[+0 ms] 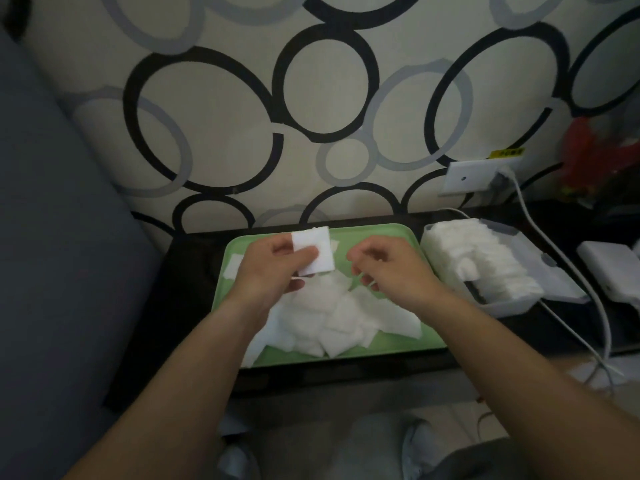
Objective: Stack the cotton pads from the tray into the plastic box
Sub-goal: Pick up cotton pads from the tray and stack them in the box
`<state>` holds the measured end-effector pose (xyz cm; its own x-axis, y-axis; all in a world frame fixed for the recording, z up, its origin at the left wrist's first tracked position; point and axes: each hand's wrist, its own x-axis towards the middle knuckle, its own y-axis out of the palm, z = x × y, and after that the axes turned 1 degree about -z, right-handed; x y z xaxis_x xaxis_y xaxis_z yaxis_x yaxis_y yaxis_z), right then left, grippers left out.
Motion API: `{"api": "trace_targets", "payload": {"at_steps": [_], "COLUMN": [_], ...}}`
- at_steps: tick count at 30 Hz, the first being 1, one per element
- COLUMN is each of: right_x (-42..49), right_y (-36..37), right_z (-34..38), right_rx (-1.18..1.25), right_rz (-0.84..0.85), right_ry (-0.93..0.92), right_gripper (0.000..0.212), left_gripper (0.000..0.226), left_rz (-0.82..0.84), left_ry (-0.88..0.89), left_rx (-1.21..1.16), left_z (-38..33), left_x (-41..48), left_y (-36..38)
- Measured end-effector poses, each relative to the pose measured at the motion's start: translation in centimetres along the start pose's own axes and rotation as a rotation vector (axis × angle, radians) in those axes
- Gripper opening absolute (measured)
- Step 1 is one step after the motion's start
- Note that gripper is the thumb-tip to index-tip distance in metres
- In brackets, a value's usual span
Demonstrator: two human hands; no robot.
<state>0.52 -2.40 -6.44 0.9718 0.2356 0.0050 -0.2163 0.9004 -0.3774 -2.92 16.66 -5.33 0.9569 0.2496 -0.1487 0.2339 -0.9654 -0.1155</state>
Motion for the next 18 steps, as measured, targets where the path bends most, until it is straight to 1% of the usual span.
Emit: {"api": "trace_targets", "payload": {"at_steps": [2, 3, 4, 6, 7, 11, 13, 15, 17, 18], "right_x": [0.4, 0.5, 0.6, 0.7, 0.9, 1.3, 1.5, 1.6, 1.6, 1.6], "right_y": [0.8, 1.4, 1.8, 2.5, 2.8, 3.7, 3.9, 4.0, 4.0, 3.9], "right_z": [-1.2, -1.5, -1.7, -1.5, -1.4, -0.7, -0.5, -0.2, 0.1, 0.3], "right_rx": [-0.185, -0.248, -0.290, -0.319, -0.316, -0.324, -0.362, -0.371, -0.308, -0.256], "right_rz": [0.071, 0.104, 0.128, 0.165, 0.185, 0.228, 0.245, 0.277, 0.304, 0.305], "right_ry": [-0.024, -0.014, 0.011, 0.049, 0.055, 0.064, 0.052, 0.041, 0.041, 0.046], "right_gripper": [0.004, 0.006, 0.015, 0.028, 0.031, 0.033, 0.031, 0.024, 0.011, 0.008], "left_gripper": [0.015, 0.015, 0.016, 0.018, 0.018, 0.018, 0.018, 0.019, 0.022, 0.021], "left_rz": [-0.056, -0.076, -0.090, -0.108, -0.112, -0.113, -0.112, -0.113, -0.115, -0.114], "left_ry": [-0.015, -0.018, -0.024, -0.034, -0.036, -0.034, -0.037, -0.043, -0.052, -0.060], "left_rx": [-0.003, 0.000, 0.008, 0.011, 0.008, -0.001, -0.004, 0.002, 0.009, 0.007], "left_z": [0.2, 0.3, 0.4, 0.8, 0.9, 1.2, 1.2, 1.3, 1.3, 1.4], "left_x": [0.3, 0.4, 0.5, 0.6, 0.6, 0.2, 0.1, 0.1, 0.1, 0.1], "left_y": [-1.5, -2.4, -3.1, -4.3, -4.8, -6.2, -6.6, -6.7, -6.9, -6.9]}}
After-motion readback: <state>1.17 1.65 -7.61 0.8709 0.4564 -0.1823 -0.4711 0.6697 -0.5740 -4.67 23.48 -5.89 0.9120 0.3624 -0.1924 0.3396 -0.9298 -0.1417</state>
